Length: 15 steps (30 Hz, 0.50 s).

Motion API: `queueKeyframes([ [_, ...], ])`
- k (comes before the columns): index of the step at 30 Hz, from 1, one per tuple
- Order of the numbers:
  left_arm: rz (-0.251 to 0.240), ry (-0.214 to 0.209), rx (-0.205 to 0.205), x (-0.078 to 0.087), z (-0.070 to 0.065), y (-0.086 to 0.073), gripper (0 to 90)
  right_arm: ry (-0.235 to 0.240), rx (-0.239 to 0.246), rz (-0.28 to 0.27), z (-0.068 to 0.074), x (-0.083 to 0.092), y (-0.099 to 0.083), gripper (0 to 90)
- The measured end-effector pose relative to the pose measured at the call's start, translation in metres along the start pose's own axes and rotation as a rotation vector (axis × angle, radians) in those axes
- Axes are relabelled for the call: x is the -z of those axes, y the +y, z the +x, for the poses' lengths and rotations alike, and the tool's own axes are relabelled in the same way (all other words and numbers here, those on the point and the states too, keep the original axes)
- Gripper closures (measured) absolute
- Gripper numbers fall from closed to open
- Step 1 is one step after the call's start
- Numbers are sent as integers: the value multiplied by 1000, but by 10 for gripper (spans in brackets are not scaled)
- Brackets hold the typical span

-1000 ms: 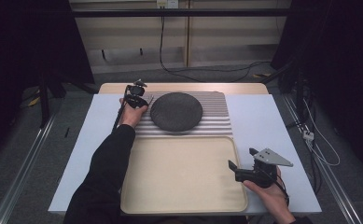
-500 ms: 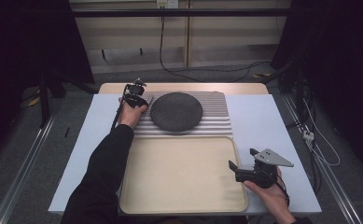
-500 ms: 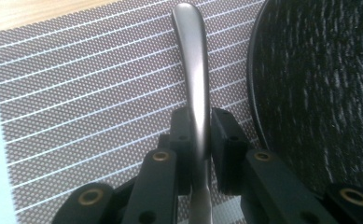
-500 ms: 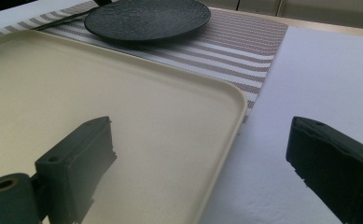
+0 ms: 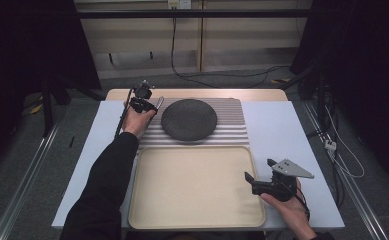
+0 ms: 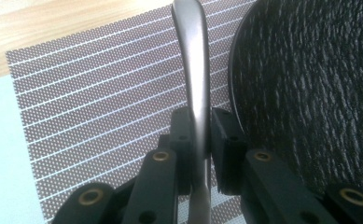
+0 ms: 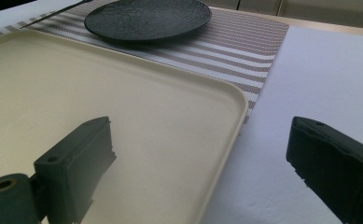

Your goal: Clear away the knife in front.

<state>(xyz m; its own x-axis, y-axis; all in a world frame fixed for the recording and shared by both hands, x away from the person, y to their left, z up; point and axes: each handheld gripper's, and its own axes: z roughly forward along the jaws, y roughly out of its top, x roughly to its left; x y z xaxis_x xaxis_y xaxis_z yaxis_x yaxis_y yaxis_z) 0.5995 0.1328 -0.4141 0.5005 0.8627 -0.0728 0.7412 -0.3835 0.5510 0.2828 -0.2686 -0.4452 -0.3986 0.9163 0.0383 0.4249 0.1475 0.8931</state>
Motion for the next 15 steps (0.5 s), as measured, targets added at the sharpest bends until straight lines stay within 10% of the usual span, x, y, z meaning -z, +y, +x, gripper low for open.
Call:
queueKeyframes([
  [15,-32,-58,-49,27,-11,-5,799,-2,4,-1,0,1,0,71],
])
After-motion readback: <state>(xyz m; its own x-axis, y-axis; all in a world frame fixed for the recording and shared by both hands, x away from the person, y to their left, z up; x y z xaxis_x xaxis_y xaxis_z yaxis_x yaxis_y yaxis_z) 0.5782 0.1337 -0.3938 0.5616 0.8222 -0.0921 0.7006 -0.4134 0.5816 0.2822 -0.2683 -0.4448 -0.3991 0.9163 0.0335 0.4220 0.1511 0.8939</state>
